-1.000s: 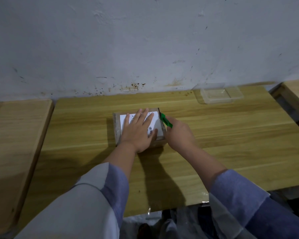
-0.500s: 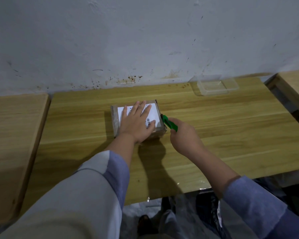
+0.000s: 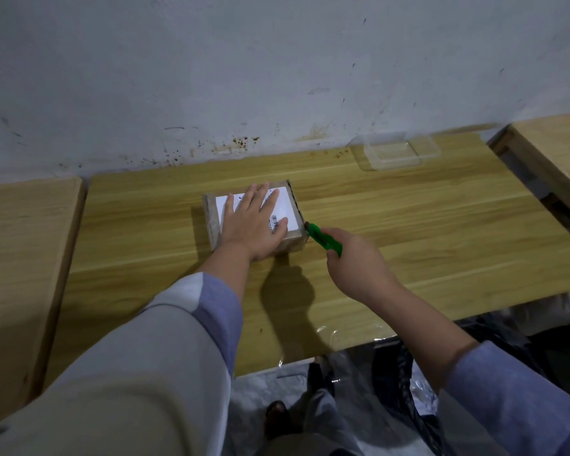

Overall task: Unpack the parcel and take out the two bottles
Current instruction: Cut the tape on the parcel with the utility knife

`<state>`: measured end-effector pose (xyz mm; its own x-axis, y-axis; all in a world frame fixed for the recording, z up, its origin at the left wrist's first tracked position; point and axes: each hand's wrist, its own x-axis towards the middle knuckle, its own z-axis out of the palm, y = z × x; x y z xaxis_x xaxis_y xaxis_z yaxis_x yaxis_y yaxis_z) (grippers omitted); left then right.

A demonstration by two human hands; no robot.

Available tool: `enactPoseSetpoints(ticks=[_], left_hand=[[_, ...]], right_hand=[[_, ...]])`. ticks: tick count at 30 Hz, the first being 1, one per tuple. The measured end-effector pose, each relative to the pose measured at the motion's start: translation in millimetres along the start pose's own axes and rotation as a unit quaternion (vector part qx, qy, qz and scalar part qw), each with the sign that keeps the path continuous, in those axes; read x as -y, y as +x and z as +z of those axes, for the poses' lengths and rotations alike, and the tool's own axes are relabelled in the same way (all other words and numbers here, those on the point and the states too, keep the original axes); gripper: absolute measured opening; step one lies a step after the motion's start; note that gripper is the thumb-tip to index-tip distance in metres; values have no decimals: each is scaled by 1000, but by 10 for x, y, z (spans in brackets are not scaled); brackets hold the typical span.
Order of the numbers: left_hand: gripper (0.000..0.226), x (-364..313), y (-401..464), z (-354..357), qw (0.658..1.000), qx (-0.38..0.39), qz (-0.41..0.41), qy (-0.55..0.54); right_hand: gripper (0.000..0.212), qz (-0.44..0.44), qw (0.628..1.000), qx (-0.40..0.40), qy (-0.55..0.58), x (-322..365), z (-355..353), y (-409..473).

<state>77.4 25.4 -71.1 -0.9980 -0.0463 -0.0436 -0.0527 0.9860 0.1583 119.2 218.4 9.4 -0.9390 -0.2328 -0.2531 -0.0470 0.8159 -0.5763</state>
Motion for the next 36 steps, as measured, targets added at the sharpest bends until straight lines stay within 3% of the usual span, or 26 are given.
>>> enactPoseSetpoints(ticks=[7,10,14,16,19,23,28,33,36], left_hand=[[64,8,0,-13,1000,10,2,0],[64,23,12,-29,1000,17,2,-13],[69,65,94,-135,999,39,6,6],[71,120,154,-185,999,51,12,13],[72,189,208,-169,998,61,7,-1],[73,155,239,-64,999,27,-34,10],[98,71,287,-111,995,24,-101,4],[107,-77,248,-137,985,42,-163,-26],[104,-118,227,-92,989,25,-147,-22]], right_hand=[[49,58,983,-64,162,-40,119,102],[36,123,953,-58,272,-9,369,296],[51,165,915,-70,363,38,668,485],[47,171,907,-64,380,54,740,576],[36,165,906,-62,386,46,768,701],[46,135,924,-74,349,20,673,908],[37,122,939,-80,310,21,465,1335],[44,103,953,-42,281,74,291,1707],[40,96,952,-11,290,71,231,1772]])
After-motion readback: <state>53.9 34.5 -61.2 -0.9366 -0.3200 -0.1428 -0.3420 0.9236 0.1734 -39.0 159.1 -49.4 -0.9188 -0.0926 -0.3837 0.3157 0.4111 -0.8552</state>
